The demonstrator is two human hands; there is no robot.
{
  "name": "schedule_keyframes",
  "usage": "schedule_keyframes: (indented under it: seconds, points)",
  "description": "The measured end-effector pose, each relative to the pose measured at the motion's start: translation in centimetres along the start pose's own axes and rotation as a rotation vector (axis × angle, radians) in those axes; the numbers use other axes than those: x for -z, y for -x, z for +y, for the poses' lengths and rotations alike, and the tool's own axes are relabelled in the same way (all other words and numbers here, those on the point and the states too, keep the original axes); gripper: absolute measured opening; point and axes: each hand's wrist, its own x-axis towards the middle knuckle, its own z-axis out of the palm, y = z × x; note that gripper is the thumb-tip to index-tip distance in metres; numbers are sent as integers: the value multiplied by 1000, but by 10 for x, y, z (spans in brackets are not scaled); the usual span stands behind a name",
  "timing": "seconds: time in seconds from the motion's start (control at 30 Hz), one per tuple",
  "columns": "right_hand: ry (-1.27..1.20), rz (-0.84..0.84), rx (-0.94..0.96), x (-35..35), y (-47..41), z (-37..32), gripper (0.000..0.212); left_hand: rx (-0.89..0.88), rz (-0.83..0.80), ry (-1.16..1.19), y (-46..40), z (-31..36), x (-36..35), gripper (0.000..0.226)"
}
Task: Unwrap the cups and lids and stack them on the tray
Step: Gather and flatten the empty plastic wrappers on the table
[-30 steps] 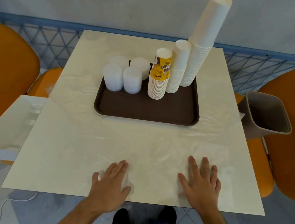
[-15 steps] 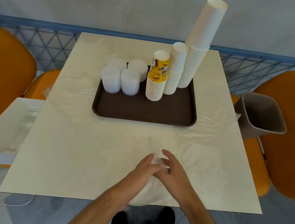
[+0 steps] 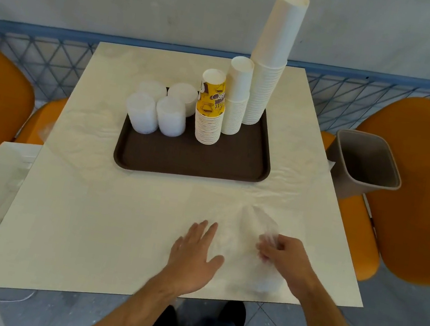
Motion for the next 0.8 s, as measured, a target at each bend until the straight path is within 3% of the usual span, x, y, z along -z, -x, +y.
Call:
schedule_keyframes:
  seconds: [0.27, 0.6, 0.8]
  points:
    - [-19, -84, 5, 34, -15, 5, 9, 28, 87, -158, -11, -5, -2, 68]
    - [45, -143, -2, 39, -27, 10, 18, 17, 65, -298, -16, -3, -10, 68]
    - [28, -152, -2, 39, -29, 10, 12, 13, 65, -338, -20, -2, -9, 68]
